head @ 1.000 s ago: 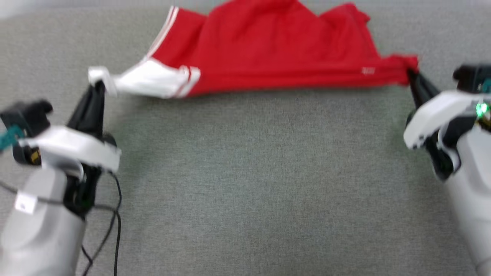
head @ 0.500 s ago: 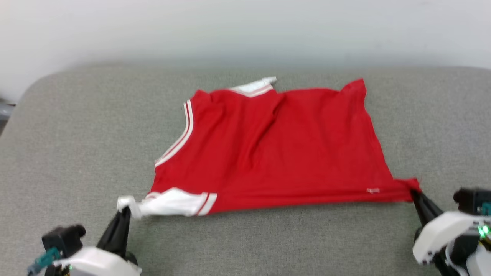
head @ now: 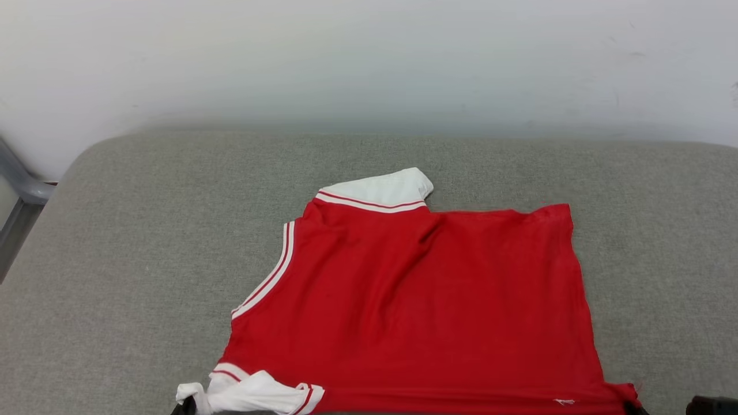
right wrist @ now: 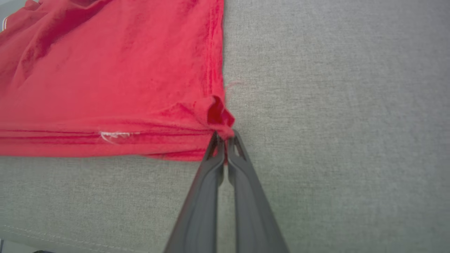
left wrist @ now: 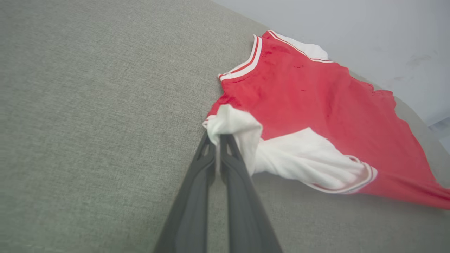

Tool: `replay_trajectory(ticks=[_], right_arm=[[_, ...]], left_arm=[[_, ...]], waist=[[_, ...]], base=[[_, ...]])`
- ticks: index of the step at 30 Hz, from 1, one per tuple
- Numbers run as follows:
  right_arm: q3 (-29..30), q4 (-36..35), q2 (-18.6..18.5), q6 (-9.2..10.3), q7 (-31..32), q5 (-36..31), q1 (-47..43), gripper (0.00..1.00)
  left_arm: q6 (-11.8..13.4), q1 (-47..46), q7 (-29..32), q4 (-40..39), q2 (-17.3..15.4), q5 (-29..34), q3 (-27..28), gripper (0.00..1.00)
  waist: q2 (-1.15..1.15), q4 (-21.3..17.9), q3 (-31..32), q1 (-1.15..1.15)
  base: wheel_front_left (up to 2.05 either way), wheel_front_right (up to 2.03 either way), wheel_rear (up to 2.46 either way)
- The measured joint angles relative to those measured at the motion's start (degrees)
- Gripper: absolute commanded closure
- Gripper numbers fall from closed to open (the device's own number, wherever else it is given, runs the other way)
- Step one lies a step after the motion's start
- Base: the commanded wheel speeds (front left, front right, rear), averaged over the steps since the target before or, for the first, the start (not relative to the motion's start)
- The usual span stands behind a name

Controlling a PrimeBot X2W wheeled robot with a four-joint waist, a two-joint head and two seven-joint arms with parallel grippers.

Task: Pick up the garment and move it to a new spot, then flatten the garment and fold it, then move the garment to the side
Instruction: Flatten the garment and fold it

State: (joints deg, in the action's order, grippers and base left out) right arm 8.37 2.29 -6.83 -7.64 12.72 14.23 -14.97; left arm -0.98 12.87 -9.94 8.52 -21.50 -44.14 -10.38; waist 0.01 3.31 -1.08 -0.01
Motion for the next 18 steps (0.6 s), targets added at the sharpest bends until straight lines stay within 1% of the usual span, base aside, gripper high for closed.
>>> replay_trajectory(ticks=[4,7,12,18], right_arm=[[0.59,-3.79,1.3,0.02,2.27,-0.4,-2.69,1.0],[0.41,-5.41,1.58,0.08,3.41,-0.37,-2.14,1.0],[-0.57,-6.1,1.19,0.09,5.45,-0.43,3.24,1.0],[-2.42,-3.23,-1.37,0.11,7.04,-0.8,12.26,1.0]], left_arm=[[0.54,1.48,1.23,-3.13,-1.11,-0.24,0.04,1.0],[0.44,-0.07,2.25,-4.56,-1.47,0.19,-0.63,1.0],[-1.56,-7.86,3.41,-3.93,-1.68,1.74,-2.7,1.0],[-3.78,-18.57,2.18,2.13,-0.37,3.13,-4.81,1.0]], waist=[[0.0,0.13,-0.05,0.0],[0.0,0.12,-0.66,0.01],[0.0,-0.04,-2.67,0.02],[0.0,-0.55,-6.36,0.02]], base=[[0.0,0.0,0.0],[0.0,0.0,0.0],[0.0,0.0,0.0],[0.0,0.0,0.0]])
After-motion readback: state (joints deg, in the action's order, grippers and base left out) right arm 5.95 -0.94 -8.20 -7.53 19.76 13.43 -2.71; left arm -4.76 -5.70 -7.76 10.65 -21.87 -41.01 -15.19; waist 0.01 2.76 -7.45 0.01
